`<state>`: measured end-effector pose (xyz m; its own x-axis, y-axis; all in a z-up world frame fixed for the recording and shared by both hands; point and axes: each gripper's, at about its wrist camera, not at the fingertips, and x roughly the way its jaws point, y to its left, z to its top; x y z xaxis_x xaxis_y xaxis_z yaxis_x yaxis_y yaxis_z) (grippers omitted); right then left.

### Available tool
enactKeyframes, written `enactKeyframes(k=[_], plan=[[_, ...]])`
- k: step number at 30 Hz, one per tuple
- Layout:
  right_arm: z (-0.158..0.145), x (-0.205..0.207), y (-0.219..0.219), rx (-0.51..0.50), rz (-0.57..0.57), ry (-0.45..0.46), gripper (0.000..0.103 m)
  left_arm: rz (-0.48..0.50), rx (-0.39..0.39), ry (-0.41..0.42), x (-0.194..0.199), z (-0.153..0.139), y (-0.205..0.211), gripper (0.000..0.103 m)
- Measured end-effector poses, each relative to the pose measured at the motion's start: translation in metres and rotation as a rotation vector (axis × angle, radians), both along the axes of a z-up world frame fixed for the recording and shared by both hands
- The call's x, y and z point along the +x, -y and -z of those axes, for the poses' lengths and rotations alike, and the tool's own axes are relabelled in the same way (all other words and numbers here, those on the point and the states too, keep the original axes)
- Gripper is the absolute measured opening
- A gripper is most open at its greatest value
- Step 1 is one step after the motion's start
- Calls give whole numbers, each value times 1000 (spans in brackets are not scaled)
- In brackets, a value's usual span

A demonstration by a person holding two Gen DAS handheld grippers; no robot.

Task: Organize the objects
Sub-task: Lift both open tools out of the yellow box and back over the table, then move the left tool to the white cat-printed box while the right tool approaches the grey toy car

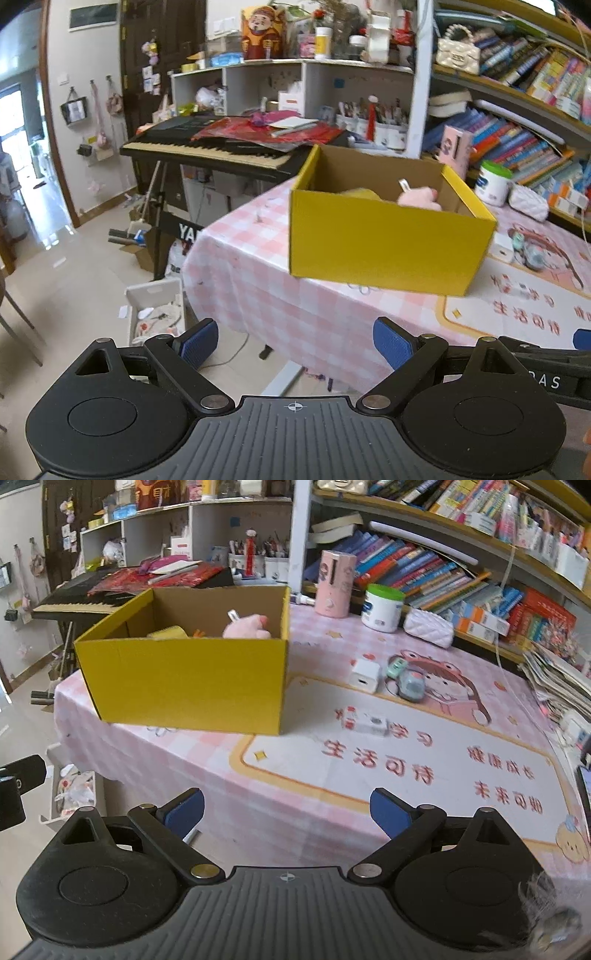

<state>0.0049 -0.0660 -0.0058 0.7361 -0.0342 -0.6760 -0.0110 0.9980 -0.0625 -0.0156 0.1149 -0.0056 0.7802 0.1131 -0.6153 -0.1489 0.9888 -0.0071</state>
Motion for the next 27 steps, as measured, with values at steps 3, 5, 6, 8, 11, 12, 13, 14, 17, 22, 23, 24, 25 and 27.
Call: enactKeyframes(k=[3,5,6,8,11,12,13,14,17,22,23,24,25,27], plan=[[4,-9,7,-4,28,-9,97,34,12,-16,-4,3,7,93],[7,-15,11,-15,44,-14,97,57,22,-30,-7,6,12,93],[9,-18,13,-24,54,-17,97,71,28,-39,-7,7,15,93],[11,-23,17,-42,71,-19,97,105,42,-61,-7,11,22,93],[12,-29,24,-60,97,-21,97,161,60,-80,-9,14,35,93],[11,-30,26,-62,105,-21,97,178,63,-82,-10,14,39,93],[11,-32,28,-63,114,-20,98,196,66,-80,-10,14,43,93],[11,-33,30,-64,121,-20,98,209,69,-78,-10,14,47,93],[10,-36,37,-69,144,-19,98,241,70,-76,-9,14,57,93],[8,-42,54,-71,192,-13,99,277,62,-75,-4,13,71,93],[8,-42,57,-71,203,-12,99,287,61,-73,-3,13,75,93],[8,-43,61,-70,214,-11,99,296,61,-71,-3,12,78,93],[8,-44,65,-70,224,-11,99,306,63,-69,-2,12,81,93],[8,-44,72,-66,246,-10,99,328,67,-67,0,12,89,93]])
